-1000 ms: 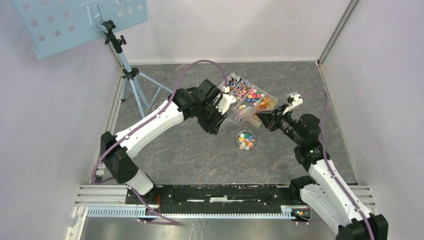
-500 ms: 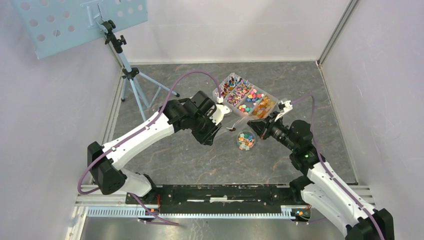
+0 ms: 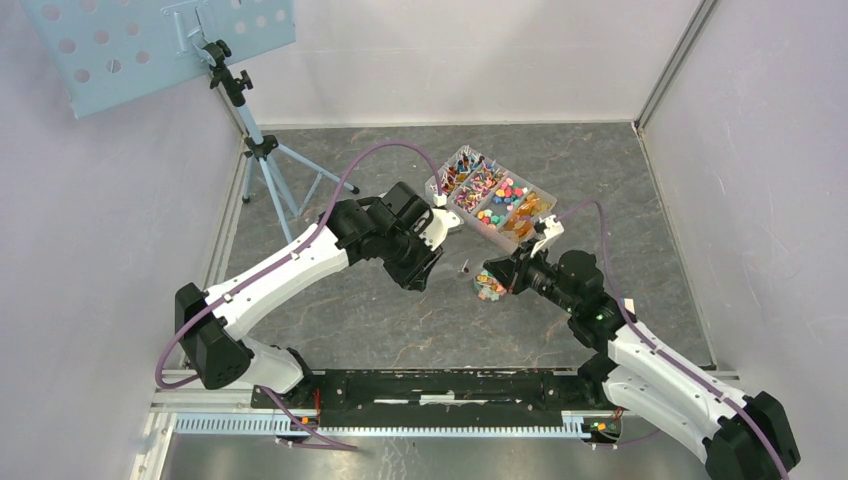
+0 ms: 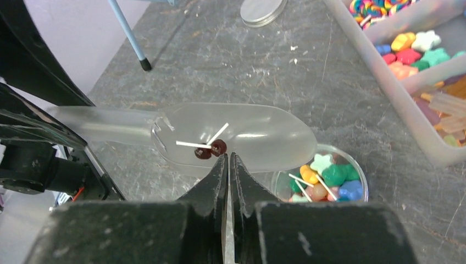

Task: Pack the candies
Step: Place the fake candies in the packing bottle, then adjust the spatula, then scoop the fake candies from the storage box.

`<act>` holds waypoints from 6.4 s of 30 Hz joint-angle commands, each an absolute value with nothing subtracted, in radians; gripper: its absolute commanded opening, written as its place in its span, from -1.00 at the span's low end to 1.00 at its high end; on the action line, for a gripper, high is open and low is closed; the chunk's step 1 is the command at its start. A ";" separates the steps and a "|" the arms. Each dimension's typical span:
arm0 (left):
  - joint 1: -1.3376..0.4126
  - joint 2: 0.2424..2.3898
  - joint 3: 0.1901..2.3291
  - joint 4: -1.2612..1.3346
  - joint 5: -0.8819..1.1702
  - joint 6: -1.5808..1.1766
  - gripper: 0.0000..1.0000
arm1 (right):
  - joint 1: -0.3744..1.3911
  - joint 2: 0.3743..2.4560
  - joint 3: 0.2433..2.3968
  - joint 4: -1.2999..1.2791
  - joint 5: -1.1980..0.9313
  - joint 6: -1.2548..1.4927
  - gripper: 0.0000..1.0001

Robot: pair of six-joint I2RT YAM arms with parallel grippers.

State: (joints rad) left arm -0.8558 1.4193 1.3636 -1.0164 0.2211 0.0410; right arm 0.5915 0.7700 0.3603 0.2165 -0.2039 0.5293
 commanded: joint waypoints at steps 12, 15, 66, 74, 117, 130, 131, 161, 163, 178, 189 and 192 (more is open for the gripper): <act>-0.861 1.415 1.392 -0.909 0.288 -0.028 -0.95 | 0.626 0.805 0.288 0.267 -0.146 0.523 -0.85; -0.861 1.424 1.408 -0.909 0.301 -0.028 -0.95 | 0.627 0.813 0.284 0.266 -0.150 0.522 -0.85; -0.853 1.404 1.575 -0.987 0.396 -0.027 -0.95 | 0.828 0.707 0.443 0.419 -0.363 -0.462 0.35; -0.854 1.418 1.601 -0.985 0.408 -0.064 -0.95 | 1.011 0.809 0.488 0.394 -0.077 -0.633 0.17; -0.830 1.226 1.375 -0.808 0.289 -0.142 -0.12 | 1.081 1.057 0.523 0.838 0.009 -0.429 -1.00; -0.796 1.211 1.383 -0.839 0.313 -0.132 -0.95 | 1.083 1.034 0.506 0.824 0.002 -0.447 -0.74; -0.792 1.211 1.384 -0.835 0.306 -0.132 -0.95 | 1.083 1.032 0.501 0.822 0.002 -0.443 -0.57; -0.643 1.637 1.692 -0.536 -0.035 0.183 -0.95 | 0.476 0.982 0.551 0.169 0.365 0.406 0.96; -0.624 1.680 1.725 -0.530 -0.012 0.203 -0.95 | 0.433 1.032 0.579 0.126 0.344 0.467 0.96; -0.583 1.896 1.853 -0.521 0.056 0.294 -0.95 | 0.171 1.363 0.620 0.261 0.048 0.652 0.13; -0.580 1.970 1.924 -0.605 0.002 0.350 -0.95 | 0.170 1.464 0.637 0.286 0.023 0.632 -0.16; -0.580 1.992 1.936 -0.620 0.003 0.354 -0.95 | 0.170 1.486 0.641 0.282 0.018 0.621 -0.21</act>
State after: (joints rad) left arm -0.5854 1.9694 1.8809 -0.6083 0.0223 0.3008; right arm 0.1726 1.4639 0.6006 0.2470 0.0284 0.6312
